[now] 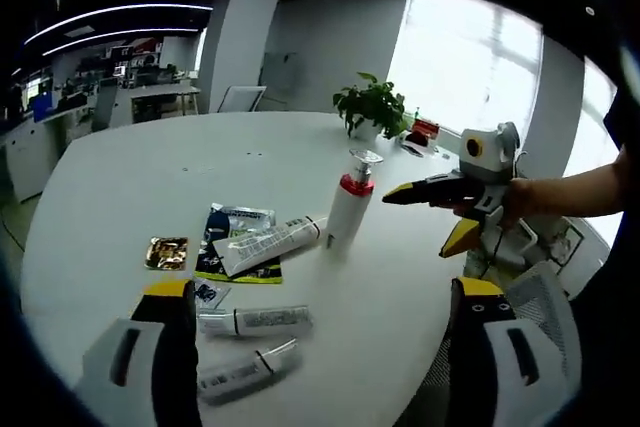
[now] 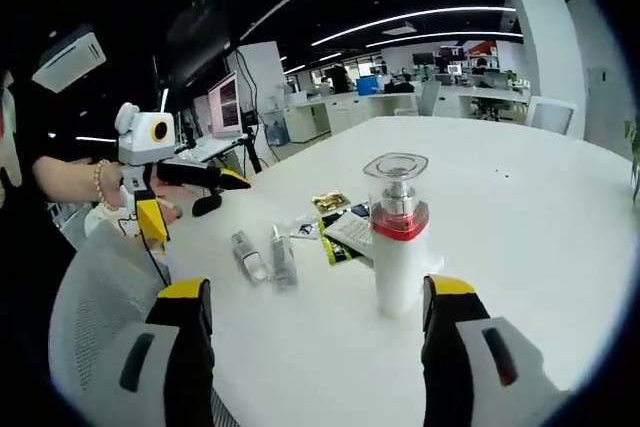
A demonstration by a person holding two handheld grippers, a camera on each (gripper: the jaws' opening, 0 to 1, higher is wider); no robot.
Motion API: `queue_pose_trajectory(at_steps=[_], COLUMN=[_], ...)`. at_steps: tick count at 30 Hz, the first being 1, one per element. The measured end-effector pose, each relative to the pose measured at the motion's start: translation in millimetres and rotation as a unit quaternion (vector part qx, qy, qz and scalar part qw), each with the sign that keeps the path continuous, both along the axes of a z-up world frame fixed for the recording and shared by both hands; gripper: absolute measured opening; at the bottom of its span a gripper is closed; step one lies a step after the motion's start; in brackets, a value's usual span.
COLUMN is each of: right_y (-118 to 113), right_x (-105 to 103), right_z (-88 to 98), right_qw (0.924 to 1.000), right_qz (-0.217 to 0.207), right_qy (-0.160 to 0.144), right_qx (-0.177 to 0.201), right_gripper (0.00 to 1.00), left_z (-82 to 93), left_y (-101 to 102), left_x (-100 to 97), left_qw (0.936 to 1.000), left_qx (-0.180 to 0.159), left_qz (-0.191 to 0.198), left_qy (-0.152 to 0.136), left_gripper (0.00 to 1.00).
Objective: Arrange the skincare products in the storage area until every visible bottle or jar stands upright without overlapping.
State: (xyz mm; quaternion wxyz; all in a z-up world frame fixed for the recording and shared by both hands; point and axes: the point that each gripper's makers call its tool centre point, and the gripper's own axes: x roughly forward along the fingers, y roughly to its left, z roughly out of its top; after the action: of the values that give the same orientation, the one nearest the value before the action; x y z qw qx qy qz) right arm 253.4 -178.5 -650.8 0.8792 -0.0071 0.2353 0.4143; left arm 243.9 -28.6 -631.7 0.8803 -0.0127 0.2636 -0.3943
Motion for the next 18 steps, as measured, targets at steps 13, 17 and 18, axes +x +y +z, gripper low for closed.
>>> queue_pose_trajectory(at_steps=[13, 17, 18], right_y=[13, 18, 18], right_x=[-26, -36, -39], right_z=[0.4, 0.2, 0.2], right_qw=[0.9993, 0.9984, 0.9982], right_qz=[-0.036, -0.054, -0.057], right_qy=[0.014, 0.016, 0.016], right_qx=[0.003, 0.003, 0.003], right_gripper=[0.99, 1.00, 1.00], left_z=[9.3, 6.7, 6.9], left_y=[61, 76, 77], left_x=[-33.6, -42.7, -45.0], left_qw=[0.9990, 0.9988, 0.9987], left_qx=[-0.011, -0.007, -0.008], left_qz=[0.041, 0.049, 0.050], left_qy=[-0.010, -0.008, -0.007], left_gripper=[0.99, 0.99, 0.99])
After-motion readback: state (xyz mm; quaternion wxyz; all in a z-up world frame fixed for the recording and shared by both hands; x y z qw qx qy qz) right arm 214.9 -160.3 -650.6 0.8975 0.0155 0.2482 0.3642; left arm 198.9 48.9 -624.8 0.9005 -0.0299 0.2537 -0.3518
